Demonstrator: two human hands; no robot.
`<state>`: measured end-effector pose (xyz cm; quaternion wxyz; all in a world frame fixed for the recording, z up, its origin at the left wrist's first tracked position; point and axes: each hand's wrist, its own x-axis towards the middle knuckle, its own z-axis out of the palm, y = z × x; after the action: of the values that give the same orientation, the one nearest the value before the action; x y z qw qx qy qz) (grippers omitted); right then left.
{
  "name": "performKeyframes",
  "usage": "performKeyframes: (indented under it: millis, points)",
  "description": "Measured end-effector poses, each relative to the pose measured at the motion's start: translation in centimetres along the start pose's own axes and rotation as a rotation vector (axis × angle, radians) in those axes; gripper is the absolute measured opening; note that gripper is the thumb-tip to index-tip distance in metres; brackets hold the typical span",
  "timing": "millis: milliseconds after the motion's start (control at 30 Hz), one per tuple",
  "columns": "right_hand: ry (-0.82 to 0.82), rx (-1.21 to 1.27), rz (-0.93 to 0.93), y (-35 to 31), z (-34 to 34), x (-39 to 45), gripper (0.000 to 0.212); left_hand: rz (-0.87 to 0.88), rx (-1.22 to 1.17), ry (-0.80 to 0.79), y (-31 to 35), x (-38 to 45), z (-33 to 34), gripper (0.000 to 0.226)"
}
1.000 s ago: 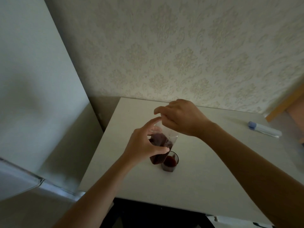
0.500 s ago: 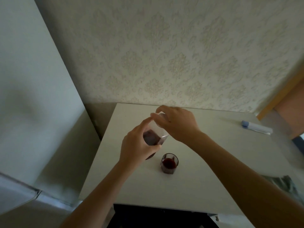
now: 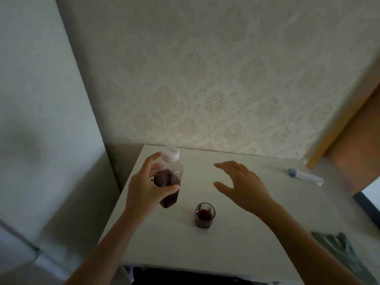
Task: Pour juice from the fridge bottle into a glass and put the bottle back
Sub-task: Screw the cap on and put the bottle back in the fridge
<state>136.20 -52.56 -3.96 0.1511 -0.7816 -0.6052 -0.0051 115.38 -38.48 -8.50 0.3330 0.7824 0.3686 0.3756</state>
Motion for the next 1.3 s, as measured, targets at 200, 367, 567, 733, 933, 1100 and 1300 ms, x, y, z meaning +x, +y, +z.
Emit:
performKeyframes:
  millis: [200,367,567,733,933,1100,1300]
  points:
    - [-0.123,0.028,-0.121,-1.1,-0.5,-1.7,0.057,-0.096,-0.031,0.104,1.8,-5.2,-2.7,0.087]
    - [-0.172,0.074,-0.314,-3.9,-0.5,-3.9,0.055,-0.185,0.059,0.255,3.5,-12.6,-4.7,0.084]
    - [-0.246,0.154,-0.526,-9.3,0.7,-7.3,0.052,-0.267,0.170,0.419,4.9,-22.2,-8.6,0.084]
    - [-0.306,0.185,-0.705,-16.2,1.5,-9.7,0.046,-0.352,0.232,0.565,5.4,-29.2,-13.4,0.092]
    - [-0.358,0.231,-0.858,-27.0,2.5,-13.6,0.047,-0.398,0.350,0.715,4.8,-37.4,-20.3,0.096]
    - [-0.350,0.236,-0.987,-37.8,3.9,-18.1,0.048,-0.472,0.385,0.814,4.2,-45.4,-27.5,0.098]
    - [-0.362,0.231,-1.111,-50.5,6.3,-24.1,0.048,-0.502,0.406,0.897,2.9,-55.7,-36.9,0.099]
